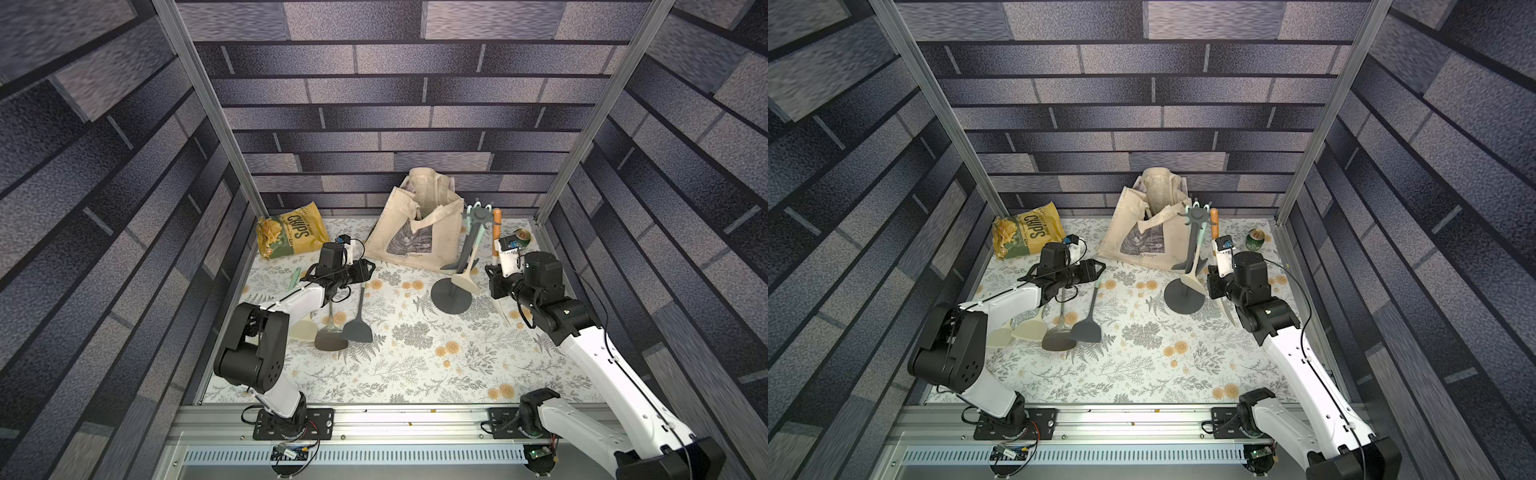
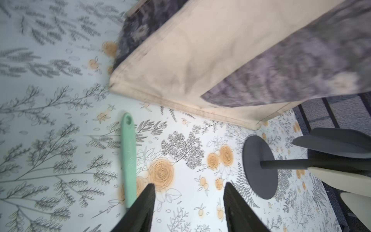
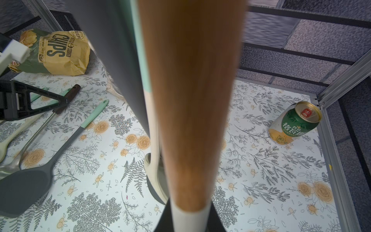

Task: Take the spatula off the kitchen utensil rack
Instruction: Place the spatula at the center of the board, then take off the spatula from the rack.

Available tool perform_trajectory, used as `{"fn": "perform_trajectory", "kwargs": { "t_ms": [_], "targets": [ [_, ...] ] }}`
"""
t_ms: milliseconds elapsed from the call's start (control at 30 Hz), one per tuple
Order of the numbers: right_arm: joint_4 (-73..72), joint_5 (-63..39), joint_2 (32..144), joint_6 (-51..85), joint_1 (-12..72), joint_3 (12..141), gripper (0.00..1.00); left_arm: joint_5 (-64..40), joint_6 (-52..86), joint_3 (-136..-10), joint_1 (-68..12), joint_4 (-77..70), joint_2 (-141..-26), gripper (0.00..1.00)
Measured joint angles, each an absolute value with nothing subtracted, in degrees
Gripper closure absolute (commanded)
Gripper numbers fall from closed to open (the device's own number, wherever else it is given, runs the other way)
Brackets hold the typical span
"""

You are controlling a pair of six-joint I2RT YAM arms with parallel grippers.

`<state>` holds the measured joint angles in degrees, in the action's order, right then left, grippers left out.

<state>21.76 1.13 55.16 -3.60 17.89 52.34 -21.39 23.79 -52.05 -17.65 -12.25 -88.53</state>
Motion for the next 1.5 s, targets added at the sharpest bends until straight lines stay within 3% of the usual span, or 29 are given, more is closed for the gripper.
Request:
{"fn": "perform_trajectory", "kwargs": {
  "t_ms": [167,500,1200,1500],
  "targets": [
    [22.11,0.97,54.94,-3.75,17.89,52.49,1.00,-22.87,22.55,-53.76,-24.25,-17.47,-81.45,0.41],
    [25.98,1.28,54.94,-4.19,17.89,55.02,1.00,-25.28,20.47,-63.44,-34.57,-22.44,-83.33,0.39],
    [25.87,11.68,51.92,-5.72,17.89,56.07,1.00,-28.29,20.34,-68.69,-35.86,-23.57,-87.50,0.38],
    [23.42,9.82,44.84,-5.67,17.89,53.76,1.00,-30.02,20.34,-68.69,-36.34,-22.11,-84.82,0.37]
  ]
}}
